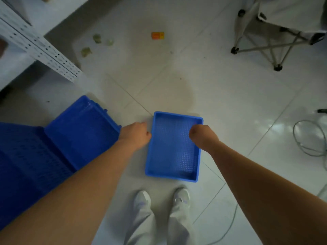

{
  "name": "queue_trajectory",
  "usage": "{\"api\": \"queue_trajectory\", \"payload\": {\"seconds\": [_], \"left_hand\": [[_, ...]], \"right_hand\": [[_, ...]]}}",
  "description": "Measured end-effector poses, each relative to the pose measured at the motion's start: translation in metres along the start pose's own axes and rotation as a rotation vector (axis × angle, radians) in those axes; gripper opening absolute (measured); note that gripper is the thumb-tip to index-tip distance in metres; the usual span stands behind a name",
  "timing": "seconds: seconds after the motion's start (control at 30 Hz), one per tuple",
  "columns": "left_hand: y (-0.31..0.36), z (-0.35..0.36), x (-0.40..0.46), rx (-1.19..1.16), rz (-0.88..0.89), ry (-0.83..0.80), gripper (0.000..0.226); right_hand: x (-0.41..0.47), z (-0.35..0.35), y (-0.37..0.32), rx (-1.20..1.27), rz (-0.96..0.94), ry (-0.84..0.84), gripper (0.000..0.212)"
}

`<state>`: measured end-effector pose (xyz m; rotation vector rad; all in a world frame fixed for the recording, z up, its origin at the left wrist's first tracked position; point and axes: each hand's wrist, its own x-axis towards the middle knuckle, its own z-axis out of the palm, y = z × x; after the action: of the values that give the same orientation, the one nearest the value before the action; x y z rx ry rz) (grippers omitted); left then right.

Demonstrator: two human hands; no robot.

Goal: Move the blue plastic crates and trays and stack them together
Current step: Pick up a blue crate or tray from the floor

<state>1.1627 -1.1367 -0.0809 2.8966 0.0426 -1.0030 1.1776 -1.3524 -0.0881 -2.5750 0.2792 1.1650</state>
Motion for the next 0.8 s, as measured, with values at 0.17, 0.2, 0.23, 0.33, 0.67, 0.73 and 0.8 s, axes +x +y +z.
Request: {"api": "queue_trajectory", "payload": {"seconds": [0.17, 0.2, 0.23, 0.33, 0.67, 0.73, 0.8], "left_hand": [[0.000, 0.093, 0.057, 0.033, 0.029, -0.072, 0.028], [-0.002, 0.111, 0.068, 0.020, 0.018, -0.074, 0.026], [-0.004, 0.127, 0.078, 0.002, 0.004, -0.075, 0.023], [-0.007, 0.175, 0.107, -0.048, -0.043, -0.084, 0.023], [-0.002, 0.293, 0.173, -0.200, -0.224, -0.151, 0.046], [-0.002, 0.303, 0.179, -0.265, -0.258, -0.166, 0.043], [-0.004, 0.306, 0.183, -0.273, -0.273, -0.156, 0.035]], "right_hand": [[0.066, 0.069, 0.040, -0.023, 0.002, 0.003, 0.020], [0.079, 0.081, 0.048, -0.022, 0.010, 0.011, 0.023], [0.091, 0.093, 0.055, -0.013, 0.024, 0.022, 0.024], [0.126, 0.130, 0.074, 0.010, 0.065, 0.054, 0.023], [0.208, 0.219, 0.121, 0.060, 0.395, 0.182, 0.055], [0.216, 0.225, 0.125, 0.072, 0.454, 0.213, 0.059], [0.222, 0.224, 0.128, 0.225, 0.502, 0.165, 0.052]]}}
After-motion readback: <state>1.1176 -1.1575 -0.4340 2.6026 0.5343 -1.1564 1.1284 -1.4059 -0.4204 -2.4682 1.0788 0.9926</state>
